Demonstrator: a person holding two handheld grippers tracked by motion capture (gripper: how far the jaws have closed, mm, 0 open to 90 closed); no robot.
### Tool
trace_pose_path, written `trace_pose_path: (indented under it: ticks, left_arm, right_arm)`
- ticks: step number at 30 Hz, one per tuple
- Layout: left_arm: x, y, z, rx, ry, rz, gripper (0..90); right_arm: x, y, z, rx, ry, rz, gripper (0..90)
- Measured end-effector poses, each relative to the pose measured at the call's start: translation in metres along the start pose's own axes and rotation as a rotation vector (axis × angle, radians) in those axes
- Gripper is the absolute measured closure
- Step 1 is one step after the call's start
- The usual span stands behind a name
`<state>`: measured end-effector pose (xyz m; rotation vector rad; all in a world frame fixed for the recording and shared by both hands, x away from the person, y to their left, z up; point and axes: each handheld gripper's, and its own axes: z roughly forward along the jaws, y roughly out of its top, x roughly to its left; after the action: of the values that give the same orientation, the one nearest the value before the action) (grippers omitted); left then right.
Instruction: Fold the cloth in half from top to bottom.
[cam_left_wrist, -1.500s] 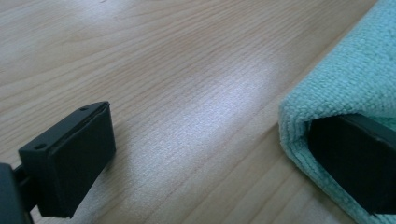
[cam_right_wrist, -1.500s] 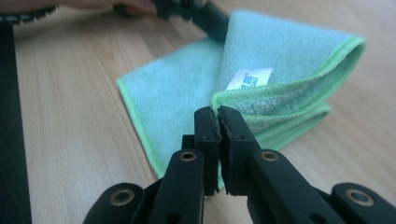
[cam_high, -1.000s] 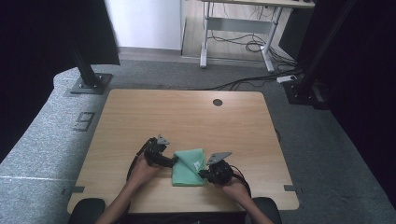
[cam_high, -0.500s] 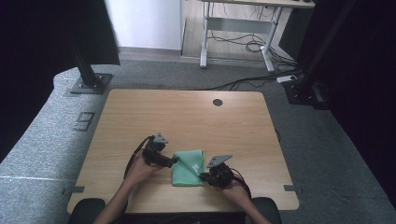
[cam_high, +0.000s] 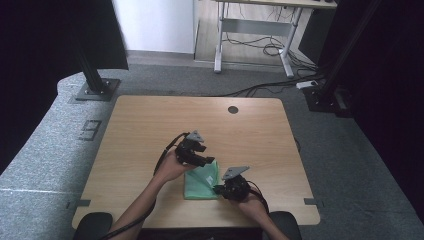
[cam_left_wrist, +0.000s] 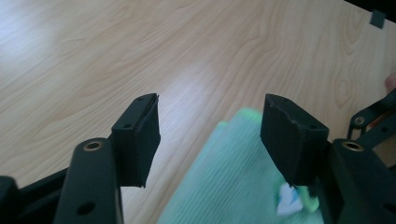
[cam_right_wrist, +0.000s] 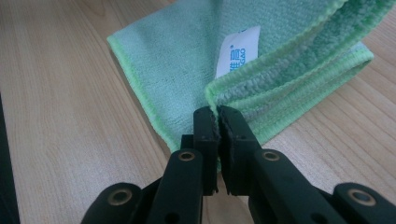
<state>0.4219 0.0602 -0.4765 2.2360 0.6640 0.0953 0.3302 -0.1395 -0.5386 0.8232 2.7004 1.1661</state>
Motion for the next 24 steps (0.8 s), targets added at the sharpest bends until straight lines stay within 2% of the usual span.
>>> trace_pose_path:
  ticks: [3,6,7,9,11,13,17,24]
  left_arm:
    - [-0.006,0.007,0.009,0.027,-0.014,0.007,43.1]
    - [-0.010,0.009,0.016,0.080,-0.029,0.018,52.1]
    - [-0.011,0.009,0.018,0.100,-0.042,0.012,56.5]
    - [-0.009,0.007,0.017,0.129,-0.075,-0.001,72.9]
    - [-0.011,0.005,0.012,0.132,-0.067,-0.005,83.0]
    - [-0.014,0.003,0.004,0.125,-0.072,-0.002,84.3]
    - [-0.019,-0.004,-0.015,0.118,-0.055,0.015,84.3]
    - [-0.022,-0.034,-0.041,0.081,-0.058,-0.012,81.8]
  right_arm:
    - [0.000,0.000,0.000,-0.001,0.005,0.007,84.5]
    - [0.000,-0.001,0.000,-0.005,0.005,0.005,83.9]
    - [0.000,-0.001,0.000,-0.004,0.007,0.006,83.7]
    - [0.000,-0.001,0.000,-0.008,0.007,0.007,83.8]
    - [0.000,-0.001,0.000,-0.008,0.006,0.009,83.8]
    - [0.001,-0.001,-0.001,-0.007,0.002,0.006,83.7]
    - [0.001,-0.001,-0.002,-0.013,-0.002,0.001,82.5]
    - [0.001,0.000,-0.005,-0.029,0.007,0.018,81.7]
